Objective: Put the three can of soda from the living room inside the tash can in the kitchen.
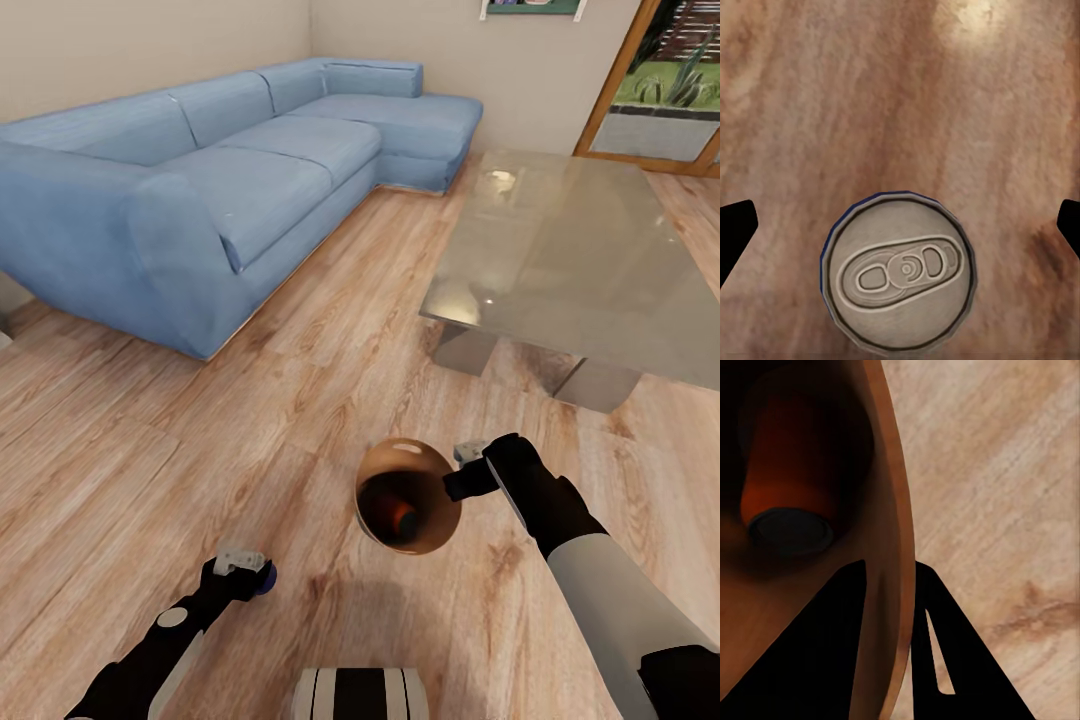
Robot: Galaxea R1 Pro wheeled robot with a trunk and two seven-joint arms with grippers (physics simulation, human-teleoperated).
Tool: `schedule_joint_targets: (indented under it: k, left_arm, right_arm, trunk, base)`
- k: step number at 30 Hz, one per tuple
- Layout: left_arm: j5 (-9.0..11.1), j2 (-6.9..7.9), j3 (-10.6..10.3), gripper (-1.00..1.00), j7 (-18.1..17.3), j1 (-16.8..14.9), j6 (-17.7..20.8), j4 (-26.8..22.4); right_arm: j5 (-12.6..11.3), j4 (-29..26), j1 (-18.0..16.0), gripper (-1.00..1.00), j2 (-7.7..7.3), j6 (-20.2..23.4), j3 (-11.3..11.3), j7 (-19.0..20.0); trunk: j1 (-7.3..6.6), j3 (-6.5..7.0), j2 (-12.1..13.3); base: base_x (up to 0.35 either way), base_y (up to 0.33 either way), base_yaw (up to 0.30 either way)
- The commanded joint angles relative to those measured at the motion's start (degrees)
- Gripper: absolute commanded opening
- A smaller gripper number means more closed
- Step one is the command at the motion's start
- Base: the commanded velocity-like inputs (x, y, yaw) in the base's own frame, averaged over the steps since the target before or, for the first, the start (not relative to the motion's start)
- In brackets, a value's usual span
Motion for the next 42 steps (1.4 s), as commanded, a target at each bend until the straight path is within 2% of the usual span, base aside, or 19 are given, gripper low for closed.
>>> schedule_joint_targets:
  k: [1, 8, 19, 42]
  left_arm:
    - [0.0, 0.0, 0.0, 1.0, 0.01, 0.0, 0.0, 0.01]
    - [-0.01, 0.0, -0.01, 1.0, -0.03, 0.0, 0.04, 0.01]
    - [-0.06, 0.0, -0.01, 1.0, -0.03, 0.0, 0.17, 0.01]
    - [0.16, 0.0, 0.0, 1.0, -0.03, 0.0, 0.09, -0.07]
  right_arm:
    - [-1.9, -0.03, -0.02, -1.0, 0.02, 0.37, -0.01, 0.21]
    - [-1.9, 0.02, -0.02, -1.0, 0.02, 0.37, 0.05, 0.21]
    - [-1.9, 0.03, -0.02, -1.0, 0.02, 0.37, 0.03, 0.21]
    - [-1.9, 0.03, -0.02, -1.0, 0.03, 0.37, 0.07, 0.21]
  trunk:
    - [-0.01, 0.0, 0.0]
    - [-0.01, 0.0, 0.0]
    - [0.28, -2.43, -0.15]
    - [0.33, -2.88, -0.18]
  base:
    - [0.0, 0.0, 0.0]
    - [0.0, 0.0, 0.0]
    - [0.0, 0.0, 0.0]
    - [0.0, 0.0, 0.0]
